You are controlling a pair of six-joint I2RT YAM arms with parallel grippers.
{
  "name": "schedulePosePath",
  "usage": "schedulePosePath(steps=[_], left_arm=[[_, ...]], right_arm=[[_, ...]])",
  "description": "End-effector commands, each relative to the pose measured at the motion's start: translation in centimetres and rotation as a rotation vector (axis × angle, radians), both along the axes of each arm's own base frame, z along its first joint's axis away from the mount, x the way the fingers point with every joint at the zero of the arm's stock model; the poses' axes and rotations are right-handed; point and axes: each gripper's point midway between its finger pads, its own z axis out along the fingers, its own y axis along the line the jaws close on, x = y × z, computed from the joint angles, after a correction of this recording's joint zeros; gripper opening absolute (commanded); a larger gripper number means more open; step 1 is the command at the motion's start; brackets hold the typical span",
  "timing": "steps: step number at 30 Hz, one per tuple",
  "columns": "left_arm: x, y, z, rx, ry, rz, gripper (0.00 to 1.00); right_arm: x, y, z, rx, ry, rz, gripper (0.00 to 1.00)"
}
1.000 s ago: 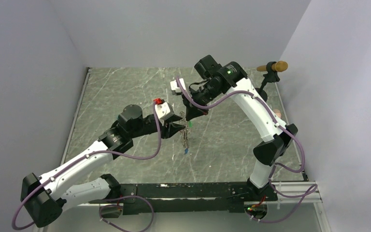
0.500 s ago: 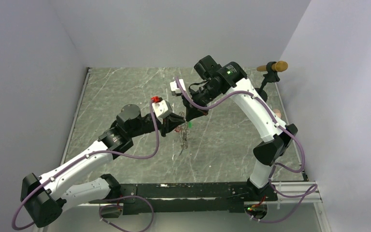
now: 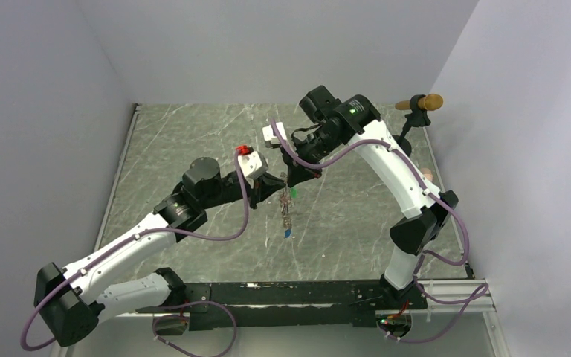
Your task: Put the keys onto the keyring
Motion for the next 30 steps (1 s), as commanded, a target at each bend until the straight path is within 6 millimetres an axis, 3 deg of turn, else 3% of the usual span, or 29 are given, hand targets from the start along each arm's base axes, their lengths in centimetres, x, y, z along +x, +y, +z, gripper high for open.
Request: schedulePosePath(steps=[1,7,12,16,22,30], left_arm=[[-0.1,-0.4,2.1,-0.031,-0.028,-0.024,0.11],[-0.1,-0.5,2.3,-0.032,-0.031,-0.027,0.12],[-0.2,-0.6,2.4,-0.037,-0.033,-0.033,0.00],[-0.3,-0.3,2.6,-0.055,-0.053,-0.025,0.00],[-0.8,1.4,3.3,-0.225,-0.031,0.043,0.00],[-1.7,2.8,5.3,-0.479,-0.049,0.062,0.00]], right_arm=[[-0.7,0.5,1.2,0.053,-0.008,0.032,0.00],[-0.7,0.5,1.3,0.055,-0.008,0.034,0.00],[-0.8,0.5,1.2,0.057,-0.002,0.037,0.00],[-1.0,0.6,1.4,0.067,0.006,0.039,0.00],[-1.3,0.7,1.6,0.111,0.049,0.051,0.23],[-2.0,1.2,1.9,0.178,0.127,0.075,0.28]])
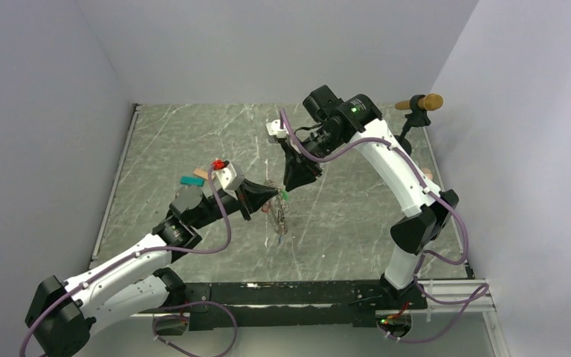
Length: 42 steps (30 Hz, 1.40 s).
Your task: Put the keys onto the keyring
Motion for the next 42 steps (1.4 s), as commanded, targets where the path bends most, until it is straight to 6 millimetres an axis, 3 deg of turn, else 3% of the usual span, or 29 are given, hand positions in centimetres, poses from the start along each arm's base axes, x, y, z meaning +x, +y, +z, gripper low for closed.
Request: schedulePosePath(steps=[1,3,10,24,36,42], left_arm=[[-0.5,1.0,7.0,-0.274,-0.126,0.019,0.00],[-0.6,1.0,7.3,-0.284,-0.136,0.015,0.00],[-1.2,0.9,7.5,-0.296,-0.170,-0.019,0.00],[-1.6,0.5,7.8,-0.369,-0.187,-0.066,0.00],[-2.0,0.4,8.0,-0.363,-0.207,-0.096,0.00],[-3.3,0.8,8.0,-0.333,-0.252,-0.188,0.00]], right_arm=[[-1.0,0.6,1.0,0.083,0.045,0.038,0.32],[-0.8,0.6,1.1,0.089,0.050,0.027,0.38],[0.6,-0.2,1.5,0.121,0.069,-0.029,0.39],[-0.5,0.2,3.6,0.212,0.114,0.008,0.40],[-0.4,0.4,2.9,0.202,0.147,-0.005,0.12],[-0.8,0.2,2.9,0.204,0.152,0.011,0.03]])
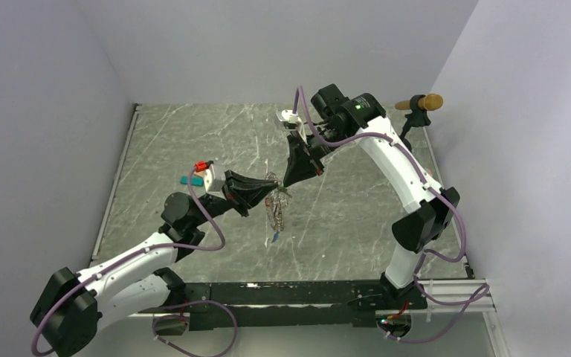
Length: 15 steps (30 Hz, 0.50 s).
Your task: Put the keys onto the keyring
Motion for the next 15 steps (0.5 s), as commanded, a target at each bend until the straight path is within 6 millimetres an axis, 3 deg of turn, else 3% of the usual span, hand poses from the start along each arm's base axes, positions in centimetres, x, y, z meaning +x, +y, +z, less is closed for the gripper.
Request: schedulePosePath(steps=[1,15], left_arm=[[-2.6,0.9,3.3,-0.050,-0.147,-0.111,0.00],[-3.6,0.7,3.7,0.023,-0.230,-0.281,0.00]], right_arm=[[-0.9,0.0,1.4,0.061,-0.030,0.032,0.03],[-2.2,1.5,-0.3,0.029,0.038,0.083,0.02]])
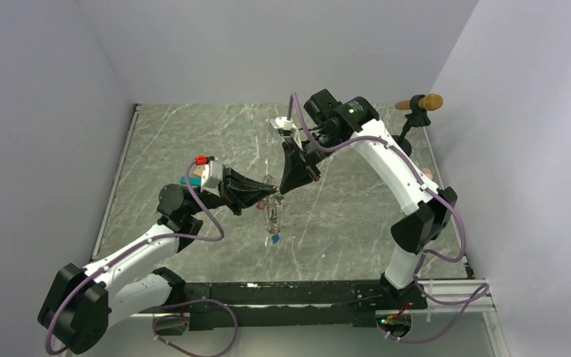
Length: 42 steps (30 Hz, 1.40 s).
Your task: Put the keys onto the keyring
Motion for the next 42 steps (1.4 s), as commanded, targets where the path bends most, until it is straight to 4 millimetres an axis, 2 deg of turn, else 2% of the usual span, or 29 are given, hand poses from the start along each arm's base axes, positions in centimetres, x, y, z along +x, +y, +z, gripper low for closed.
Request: schedulePosePath(steps=[1,5,10,14,21,27,33,42], left_arm=[[-2.2,0.3,3.8,-0.056,-0.159,-0.093,0.00],[-2.3,0.3,3.8,-0.058,-0.169,-0.113,0.00],[-2.2,0.4,3.8,-0.079,-0.156,-0.110,0.00],[-1.9,0.6,3.4,-0.103,-0.128,-0.082,0.00],[-1.1,1.0,2.8,-0.131,-0.076,-0.022,0.00],[-0.4,1.1,2.6,-0.144,-0.042,0.004,0.00],[-0.1,1.1,2.3,-0.150,-0.011,0.011,0.00],[0.5,1.0,1.9,-0.160,0.019,0.033,0.00]], right_arm=[[-0.3,0.7,-0.3,0.021,0.028,0.019,0.02],[-0.6,1.0,-0.8,0.009,0.042,0.025,0.02],[-0.5,1.1,-0.6,0.014,0.042,0.020,0.03],[-0.5,0.8,0.3,0.035,0.011,0.018,0.26],[-0.5,-0.3,2.3,0.077,-0.052,0.007,0.33],[-0.3,0.1,2.9,0.100,-0.055,0.012,0.34],[0.1,0.6,2.6,0.095,-0.041,0.011,0.37],[0.3,1.0,2.2,0.083,-0.037,0.010,0.36]])
